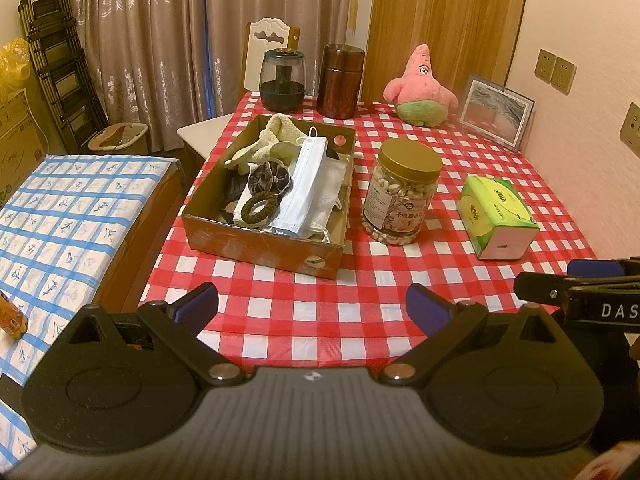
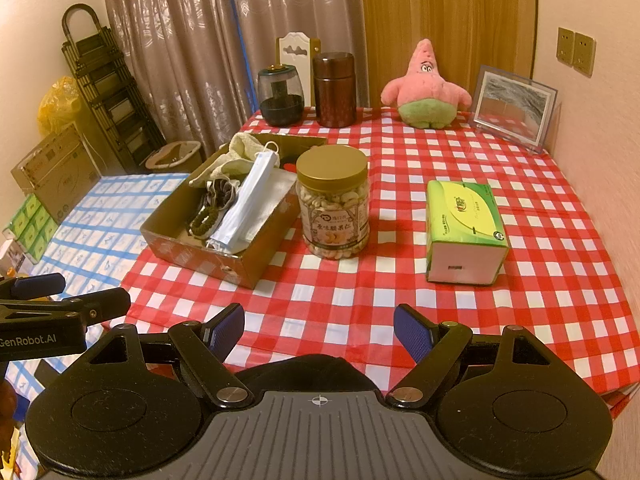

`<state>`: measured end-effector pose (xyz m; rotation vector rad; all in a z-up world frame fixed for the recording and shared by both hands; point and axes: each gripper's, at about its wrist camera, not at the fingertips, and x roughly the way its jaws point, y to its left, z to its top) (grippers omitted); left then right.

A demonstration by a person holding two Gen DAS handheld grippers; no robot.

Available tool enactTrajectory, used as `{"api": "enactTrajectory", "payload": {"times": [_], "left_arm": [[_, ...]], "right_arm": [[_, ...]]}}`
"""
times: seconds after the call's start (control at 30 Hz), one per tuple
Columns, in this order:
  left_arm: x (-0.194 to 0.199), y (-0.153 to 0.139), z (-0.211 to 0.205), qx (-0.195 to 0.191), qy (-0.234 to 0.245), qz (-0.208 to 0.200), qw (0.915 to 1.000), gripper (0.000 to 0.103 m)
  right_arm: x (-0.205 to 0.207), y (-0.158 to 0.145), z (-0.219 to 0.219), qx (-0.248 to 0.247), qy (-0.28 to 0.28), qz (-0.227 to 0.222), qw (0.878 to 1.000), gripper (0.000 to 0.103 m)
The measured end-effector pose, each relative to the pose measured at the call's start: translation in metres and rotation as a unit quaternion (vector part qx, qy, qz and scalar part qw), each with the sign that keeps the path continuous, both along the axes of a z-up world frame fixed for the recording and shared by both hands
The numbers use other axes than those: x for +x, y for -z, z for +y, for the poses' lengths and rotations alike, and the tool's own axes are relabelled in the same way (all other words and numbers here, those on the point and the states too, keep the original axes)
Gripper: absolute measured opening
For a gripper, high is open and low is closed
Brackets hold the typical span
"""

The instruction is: Organize soft objects

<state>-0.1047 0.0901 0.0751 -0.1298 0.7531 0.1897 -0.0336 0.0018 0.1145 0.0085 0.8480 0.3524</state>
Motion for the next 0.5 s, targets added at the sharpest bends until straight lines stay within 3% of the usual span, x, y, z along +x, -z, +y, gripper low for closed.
{"api": "enactTrajectory", "payload": {"times": [0.5], "left_arm": [[-0.0005, 0.0012, -0.0074, -0.003, 0.006, -0.008, 1.0000, 0.100]], "right_arm": [[-0.0006, 0.0016, 0.0008, 0.000, 0.000, 0.001, 1.000, 0.081]]}}
